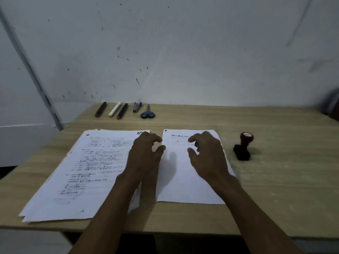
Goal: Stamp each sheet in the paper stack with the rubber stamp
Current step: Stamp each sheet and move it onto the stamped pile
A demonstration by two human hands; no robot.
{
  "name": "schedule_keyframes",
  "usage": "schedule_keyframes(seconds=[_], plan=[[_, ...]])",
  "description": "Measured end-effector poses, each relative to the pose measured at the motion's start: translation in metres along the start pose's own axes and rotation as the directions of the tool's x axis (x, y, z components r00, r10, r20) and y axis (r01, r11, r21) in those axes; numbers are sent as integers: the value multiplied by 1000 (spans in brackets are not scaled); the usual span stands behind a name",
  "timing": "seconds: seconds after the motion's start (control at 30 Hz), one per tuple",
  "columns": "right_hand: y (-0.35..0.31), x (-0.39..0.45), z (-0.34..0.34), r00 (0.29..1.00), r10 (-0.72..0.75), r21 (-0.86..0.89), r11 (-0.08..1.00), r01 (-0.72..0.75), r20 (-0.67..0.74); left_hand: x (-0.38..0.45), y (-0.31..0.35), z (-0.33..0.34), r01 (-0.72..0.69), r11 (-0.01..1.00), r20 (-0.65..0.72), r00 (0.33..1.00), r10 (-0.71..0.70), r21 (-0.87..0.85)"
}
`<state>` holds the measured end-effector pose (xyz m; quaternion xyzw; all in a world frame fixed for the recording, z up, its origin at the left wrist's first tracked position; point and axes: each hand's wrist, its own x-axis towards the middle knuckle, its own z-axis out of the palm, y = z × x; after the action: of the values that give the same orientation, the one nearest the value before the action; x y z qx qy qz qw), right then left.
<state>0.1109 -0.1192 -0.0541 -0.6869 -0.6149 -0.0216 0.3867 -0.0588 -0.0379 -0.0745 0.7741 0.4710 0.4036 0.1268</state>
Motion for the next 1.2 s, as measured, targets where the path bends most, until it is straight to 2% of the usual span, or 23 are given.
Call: schedule_keyframes(seconds=[0.1,0.23,0.37,0.47,0.6,0.77,0.87,1.07,1.2], plan=[[26,12,-17,992,-25,-94,995,13,-127,3,18,24,-44,998,34,998,45,-40],[54,22,-38,970,70,-290,947,-138,-234,6,31,50,-67,994,68,995,73,-85],[75,26,-46,945,221,-418,855,-306,-242,9,34,65,-53,994,88,994,62,-95],[87,30,-47,915,371,-464,789,-402,-162,11,32,71,-46,995,88,995,54,-87],[99,31,-45,876,473,-417,779,-468,-99,11,29,71,-19,995,82,996,27,-99],[104,33,-42,881,461,-360,808,-467,-107,8,25,72,-25,995,84,996,33,-93],[101,35,-41,899,418,-310,845,-436,-126,6,25,74,-18,998,110,994,24,-53],[78,42,-32,945,313,-55,946,-319,-94,3,25,74,-37,999,159,987,35,9],[68,47,-20,959,283,-77,956,-284,-19,1,25,74,-51,999,173,984,50,6]])
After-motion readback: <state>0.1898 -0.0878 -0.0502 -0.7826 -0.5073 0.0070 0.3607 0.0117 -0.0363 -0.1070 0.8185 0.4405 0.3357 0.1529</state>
